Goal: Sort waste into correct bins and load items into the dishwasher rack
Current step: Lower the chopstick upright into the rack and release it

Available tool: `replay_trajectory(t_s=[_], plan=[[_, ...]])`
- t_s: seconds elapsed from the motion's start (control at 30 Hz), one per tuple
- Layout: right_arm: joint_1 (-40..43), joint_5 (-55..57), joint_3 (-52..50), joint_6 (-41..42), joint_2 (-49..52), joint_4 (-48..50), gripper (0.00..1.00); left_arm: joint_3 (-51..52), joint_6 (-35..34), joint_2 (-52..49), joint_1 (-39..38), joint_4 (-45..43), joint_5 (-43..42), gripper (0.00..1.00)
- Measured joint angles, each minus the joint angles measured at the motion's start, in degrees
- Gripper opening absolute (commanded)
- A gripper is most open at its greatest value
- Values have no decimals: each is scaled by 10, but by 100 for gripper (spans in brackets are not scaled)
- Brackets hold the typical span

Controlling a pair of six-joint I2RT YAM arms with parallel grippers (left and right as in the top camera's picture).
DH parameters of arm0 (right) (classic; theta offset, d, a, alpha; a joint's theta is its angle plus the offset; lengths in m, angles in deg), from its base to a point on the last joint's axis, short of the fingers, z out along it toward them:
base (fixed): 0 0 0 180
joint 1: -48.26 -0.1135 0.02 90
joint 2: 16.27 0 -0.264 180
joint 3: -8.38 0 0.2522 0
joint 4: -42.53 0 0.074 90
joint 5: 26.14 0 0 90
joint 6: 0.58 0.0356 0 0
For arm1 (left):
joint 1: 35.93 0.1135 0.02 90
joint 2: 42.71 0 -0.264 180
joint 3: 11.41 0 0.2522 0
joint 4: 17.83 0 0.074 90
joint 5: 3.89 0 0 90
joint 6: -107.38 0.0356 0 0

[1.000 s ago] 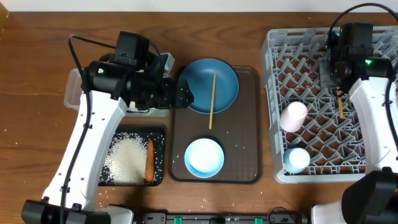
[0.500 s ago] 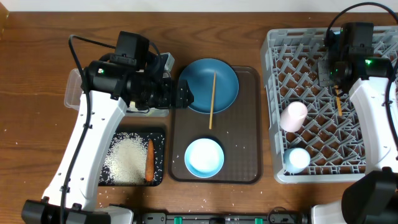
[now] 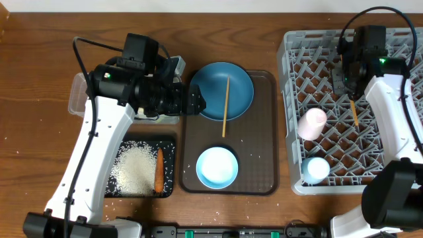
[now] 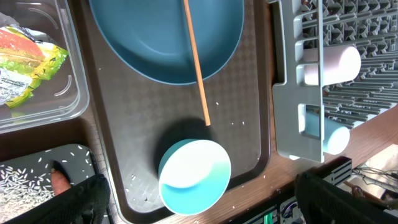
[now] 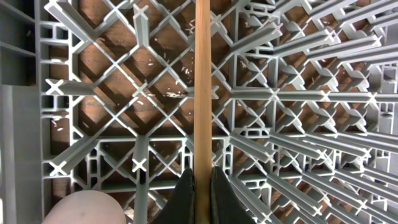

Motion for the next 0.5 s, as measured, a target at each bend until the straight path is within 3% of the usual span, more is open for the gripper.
replay_trajectory(t_s=[0.23,0.5], plan=[[0,-1,0,0,0,0,9,0,0,0,0,0,0,97],[0,-3,0,-1,0,0,6,0,0,0,0,0,0,97]])
